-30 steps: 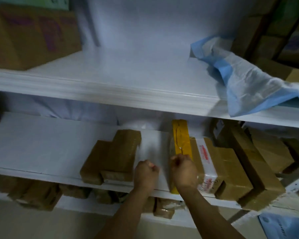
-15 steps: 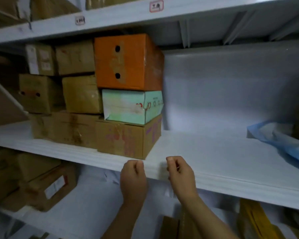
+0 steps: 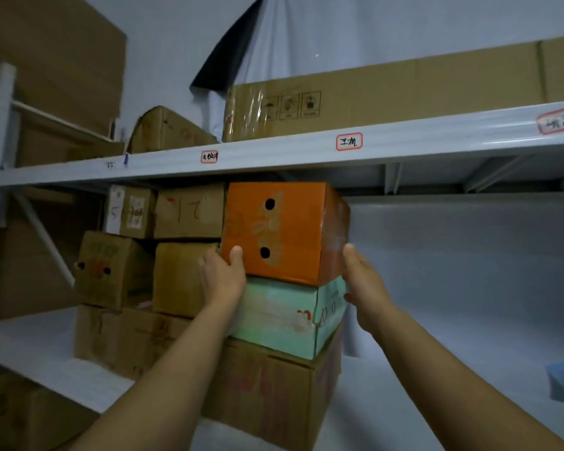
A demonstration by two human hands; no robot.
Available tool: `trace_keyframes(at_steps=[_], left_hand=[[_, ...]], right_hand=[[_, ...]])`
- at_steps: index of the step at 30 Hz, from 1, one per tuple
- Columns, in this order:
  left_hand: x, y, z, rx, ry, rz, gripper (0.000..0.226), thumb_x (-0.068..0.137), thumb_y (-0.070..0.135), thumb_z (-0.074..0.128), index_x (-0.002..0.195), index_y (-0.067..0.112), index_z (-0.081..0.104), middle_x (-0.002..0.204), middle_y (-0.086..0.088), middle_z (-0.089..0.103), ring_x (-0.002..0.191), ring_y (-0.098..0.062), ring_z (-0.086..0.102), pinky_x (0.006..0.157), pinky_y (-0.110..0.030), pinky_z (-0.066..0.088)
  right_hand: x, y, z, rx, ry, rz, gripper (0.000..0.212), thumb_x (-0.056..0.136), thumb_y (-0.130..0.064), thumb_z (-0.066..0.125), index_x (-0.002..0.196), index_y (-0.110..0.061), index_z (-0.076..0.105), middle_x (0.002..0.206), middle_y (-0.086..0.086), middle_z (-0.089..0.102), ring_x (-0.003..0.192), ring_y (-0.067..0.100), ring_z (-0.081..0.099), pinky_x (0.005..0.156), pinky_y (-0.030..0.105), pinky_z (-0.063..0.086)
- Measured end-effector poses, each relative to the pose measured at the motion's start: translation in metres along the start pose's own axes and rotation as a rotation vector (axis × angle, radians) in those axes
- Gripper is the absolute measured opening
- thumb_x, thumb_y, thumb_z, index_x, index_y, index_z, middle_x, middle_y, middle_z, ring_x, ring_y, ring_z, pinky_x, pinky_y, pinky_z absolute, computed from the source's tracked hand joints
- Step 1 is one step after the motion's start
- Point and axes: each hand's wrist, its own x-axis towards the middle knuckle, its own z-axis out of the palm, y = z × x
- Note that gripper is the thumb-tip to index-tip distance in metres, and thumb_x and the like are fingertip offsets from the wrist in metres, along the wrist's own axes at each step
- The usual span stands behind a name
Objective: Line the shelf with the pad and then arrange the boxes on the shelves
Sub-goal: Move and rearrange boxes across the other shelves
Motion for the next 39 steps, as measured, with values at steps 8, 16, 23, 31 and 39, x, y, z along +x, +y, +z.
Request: trace_keyframes(at_steps=[8, 16, 23, 31, 39], left_hand=[[0.018, 0.012, 0.003, -0.114, -0.151, -0.037, 0.062, 0.089, 0.059, 0.04, 0.14, 0.025, 0.036, 0.14, -0.007, 0.034, 0.123, -0.034, 0.044, 0.105, -0.054, 0.038], [-0.01, 0.026, -0.025, -0.527, -0.252, -0.088, 0.03, 0.092, 0.06, 0.031, 0.09, 0.031, 0.04, 0.109, -0.007, 0.058, 0.102, -0.031, 0.059, 0.09, -0.054, 0.051], [-0.051, 0.015, -0.071, -0.757, -0.38, -0.242, 0.055, 0.092, 0.061, 0.029, 0.139, 0.034, 0.035, 0.141, -0.005, 0.05, 0.122, -0.029, 0.053, 0.096, -0.059, 0.045], [-0.114, -0.002, -0.116, -0.882, -0.614, -0.215, 0.031, 0.09, 0.035, 0.06, 0.107, 0.009, 0.063, 0.1, -0.01, 0.07, 0.092, -0.027, 0.068, 0.082, -0.051, 0.057], [-0.199, -0.054, -0.146, -0.868, -0.986, -0.459, 0.021, 0.089, 0.027, 0.059, 0.087, 0.016, 0.076, 0.085, -0.007, 0.076, 0.079, -0.022, 0.073, 0.078, -0.043, 0.059]], right_hand=[[0.009, -0.014, 0.012, 0.074, -0.075, 0.077, 0.059, 0.099, -0.055, 0.016, 0.135, -0.022, 0.048, 0.112, -0.004, 0.057, 0.08, 0.004, 0.052, 0.073, 0.025, 0.039], [-0.042, -0.029, -0.001, 0.206, 0.048, 0.094, 0.052, 0.097, -0.058, 0.014, 0.097, -0.031, 0.058, 0.082, -0.013, 0.059, 0.077, 0.01, 0.056, 0.076, 0.039, 0.04], [-0.12, -0.048, -0.003, 0.335, 0.17, 0.138, 0.063, 0.09, -0.069, 0.022, 0.094, -0.02, 0.061, 0.119, -0.001, 0.063, 0.111, 0.027, 0.058, 0.085, 0.049, 0.048], [-0.22, -0.033, -0.023, 0.499, 0.249, 0.321, 0.083, 0.072, -0.087, 0.025, 0.128, -0.034, 0.055, 0.136, 0.007, 0.055, 0.122, 0.042, 0.048, 0.096, 0.074, 0.028], [-0.33, 0.01, -0.053, 0.678, 0.216, 0.386, 0.046, 0.081, -0.058, 0.046, 0.111, -0.027, 0.061, 0.091, 0.01, 0.073, 0.095, 0.032, 0.062, 0.09, 0.062, 0.041]])
